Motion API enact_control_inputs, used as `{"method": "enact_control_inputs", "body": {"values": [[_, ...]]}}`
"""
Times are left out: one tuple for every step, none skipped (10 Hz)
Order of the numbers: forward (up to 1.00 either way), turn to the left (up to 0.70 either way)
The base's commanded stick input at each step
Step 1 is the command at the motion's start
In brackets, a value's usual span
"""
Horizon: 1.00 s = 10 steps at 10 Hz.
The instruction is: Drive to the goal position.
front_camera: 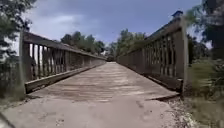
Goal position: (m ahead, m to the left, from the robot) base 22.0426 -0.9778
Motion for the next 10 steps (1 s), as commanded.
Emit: {"method": "enact_control_inputs", "body": {"values": [[0.5, 0.0], [0.5, 0.0], [0.5, 0.0], [0.5, 0.0], [0.5, 0.0], [0.5, 0.0], [0.5, 0.0], [0.5, 0.0], [0.5, 0.0], [0.5, 0.0]]}}
